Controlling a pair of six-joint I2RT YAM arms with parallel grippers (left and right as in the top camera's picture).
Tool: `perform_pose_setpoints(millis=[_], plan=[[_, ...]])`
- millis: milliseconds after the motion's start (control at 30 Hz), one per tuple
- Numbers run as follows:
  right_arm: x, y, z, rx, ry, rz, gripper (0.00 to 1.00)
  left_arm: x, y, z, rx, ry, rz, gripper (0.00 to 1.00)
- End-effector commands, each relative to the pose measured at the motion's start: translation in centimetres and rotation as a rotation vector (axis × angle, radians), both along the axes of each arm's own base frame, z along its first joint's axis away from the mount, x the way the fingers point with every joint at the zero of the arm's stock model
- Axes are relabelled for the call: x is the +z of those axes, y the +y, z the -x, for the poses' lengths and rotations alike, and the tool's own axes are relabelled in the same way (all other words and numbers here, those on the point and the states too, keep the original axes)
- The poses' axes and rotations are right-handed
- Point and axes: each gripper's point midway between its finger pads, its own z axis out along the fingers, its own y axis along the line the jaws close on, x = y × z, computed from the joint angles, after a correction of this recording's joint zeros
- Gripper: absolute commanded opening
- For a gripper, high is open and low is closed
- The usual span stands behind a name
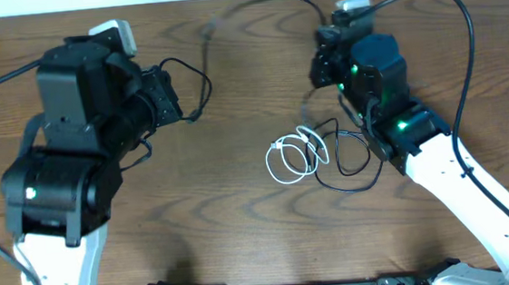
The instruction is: Untangle cables
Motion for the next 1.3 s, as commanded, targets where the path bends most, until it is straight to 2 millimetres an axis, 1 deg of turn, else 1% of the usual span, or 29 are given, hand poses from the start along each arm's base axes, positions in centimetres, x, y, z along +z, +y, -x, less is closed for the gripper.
perform_pose_setpoints(millis=[0,100,167,267,333,400,500,533,600,633,700,767,833,900,933,967,1067,1167,1267], plan=[[-1.0,-7.0,-1.4,-0.426,-0.017,0.073,0.01,-0.7,-0.5,-1.0,-0.006,0.031,0.009,0.08],[-2.3,-8.3,-2.1,-0.570,-0.024,-0.004,0.01,-1.5,-0.6,-1.7,-0.006,0.053,0.004,0.07],[-2.9,-9.4,-2.8,-0.675,-0.060,-0.043,0.01,-1.9,-0.7,-2.1,-0.006,0.066,0.002,0.07],[-2.8,-10.7,-3.9,-0.790,-0.150,-0.053,0.01,-2.3,-0.7,-2.3,-0.006,0.076,0.000,0.07],[-2.7,-10.7,-5.0,-0.804,-0.203,-0.032,0.01,-2.5,-0.8,-2.4,-0.006,0.082,-0.002,0.07],[-3.0,-10.0,-6.2,-0.767,-0.241,0.020,0.01,-2.6,-0.8,-2.5,-0.006,0.086,-0.002,0.07],[-4.4,-7.5,-8.1,-0.619,-0.261,0.184,0.02,-2.8,-0.9,-2.7,-0.007,0.093,-0.003,0.07],[-4.9,-6.9,-8.4,-0.580,-0.256,0.240,0.01,-3.0,-0.9,-2.8,-0.007,0.099,-0.004,0.07],[-5.5,-6.3,-8.4,-0.543,-0.239,0.333,0.01,-3.4,-1.0,-3.1,-0.009,0.110,-0.005,0.07],[-5.5,-6.2,-8.4,-0.535,-0.234,0.349,0.01,-3.6,-1.2,-3.2,-0.019,0.118,0.002,0.07],[-5.3,-5.4,-8.3,-0.477,-0.228,0.366,0.01,-4.0,-2.0,-3.5,-0.056,0.130,0.019,0.07],[-4.8,-4.3,-8.0,-0.379,-0.208,0.370,0.01,-4.3,-3.2,-3.9,-0.127,0.132,0.030,0.07],[-3.9,-4.0,-7.3,-0.287,-0.179,0.368,0.01,-4.8,-4.5,-4.5,-0.205,0.135,0.051,0.07],[-2.7,-4.7,-6.2,-0.236,-0.146,0.359,0.01,-5.4,-5.9,-5.1,-0.265,0.146,0.078,0.07],[-1.9,-5.3,-5.1,-0.187,-0.113,0.363,0.01,-5.9,-6.9,-5.6,-0.301,0.152,0.091,0.07],[-1.7,-5.5,-4.2,-0.147,-0.084,0.356,0.01,-6.2,-7.6,-5.9,-0.333,0.151,0.094,0.07],[-1.4,-6.0,-1.0,-0.026,0.016,0.286,0.01,-6.9,-10.1,-6.5,-0.414,0.145,0.109,0.07],[-1.4,-5.9,2.2,0.113,0.111,0.185,0.01,-7.6,-12.5,-6.9,-0.466,0.138,0.107,0.07],[-1.5,-4.8,5.6,0.303,0.187,0.078,0.01,-8.3,-14.9,-7.0,-0.515,0.134,0.106,0.07]])
